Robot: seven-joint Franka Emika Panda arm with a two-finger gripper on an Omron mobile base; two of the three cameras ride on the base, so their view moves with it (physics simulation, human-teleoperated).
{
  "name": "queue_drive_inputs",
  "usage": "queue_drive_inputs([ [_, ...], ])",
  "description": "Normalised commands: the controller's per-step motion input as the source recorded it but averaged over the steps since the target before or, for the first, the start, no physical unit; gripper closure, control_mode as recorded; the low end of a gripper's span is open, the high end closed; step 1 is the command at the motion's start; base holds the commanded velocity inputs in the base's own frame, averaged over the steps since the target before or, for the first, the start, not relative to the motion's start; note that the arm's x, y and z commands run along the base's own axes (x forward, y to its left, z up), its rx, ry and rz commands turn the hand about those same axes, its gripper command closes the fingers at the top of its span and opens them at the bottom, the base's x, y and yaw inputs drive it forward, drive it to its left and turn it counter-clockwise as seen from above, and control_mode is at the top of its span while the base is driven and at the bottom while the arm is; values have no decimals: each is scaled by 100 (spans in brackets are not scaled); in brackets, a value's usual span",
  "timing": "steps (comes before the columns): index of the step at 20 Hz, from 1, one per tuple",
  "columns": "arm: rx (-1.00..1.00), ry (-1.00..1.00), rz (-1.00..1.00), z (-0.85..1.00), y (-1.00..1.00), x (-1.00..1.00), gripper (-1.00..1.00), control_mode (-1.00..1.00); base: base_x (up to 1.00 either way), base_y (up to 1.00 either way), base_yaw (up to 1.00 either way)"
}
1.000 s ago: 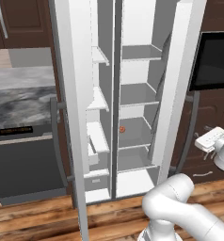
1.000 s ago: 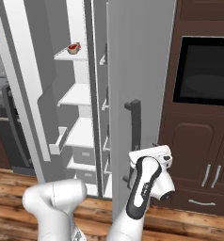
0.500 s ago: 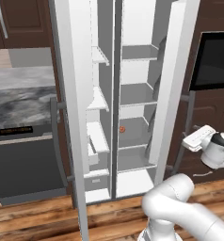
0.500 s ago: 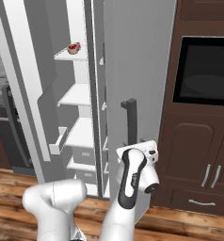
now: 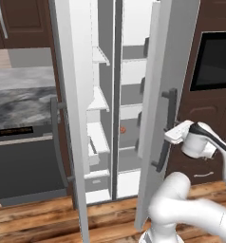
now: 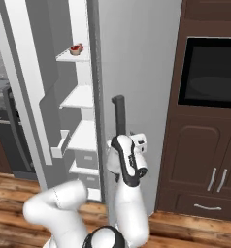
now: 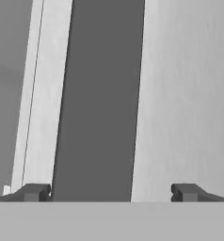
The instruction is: There's a steak in the fridge that needs to be moved to the freezer for freezing. Pick up the steak from the fridge, place it on any shelf in the freezer, and close the fridge and freezer doors when done.
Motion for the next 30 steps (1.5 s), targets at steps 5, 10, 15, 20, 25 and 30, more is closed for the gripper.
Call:
queue_drive_inputs([
  [5, 0, 11, 0, 0, 29, 63, -100, -100, 0, 0, 0],
  [10, -1, 4, -1, 0, 26, 17, -100, -100, 0, 0, 0],
  [15, -1, 8, -1, 0, 19, 21, -100, -100, 0, 0, 0],
  [20, 0, 4, 0, 5, 3, 23, -100, -100, 0, 0, 0],
  [25, 0, 1, 0, 22, 0, 26, -100, -100, 0, 0, 0],
  [30, 0, 3, 0, 24, 0, 33, -100, -100, 0, 0, 0],
])
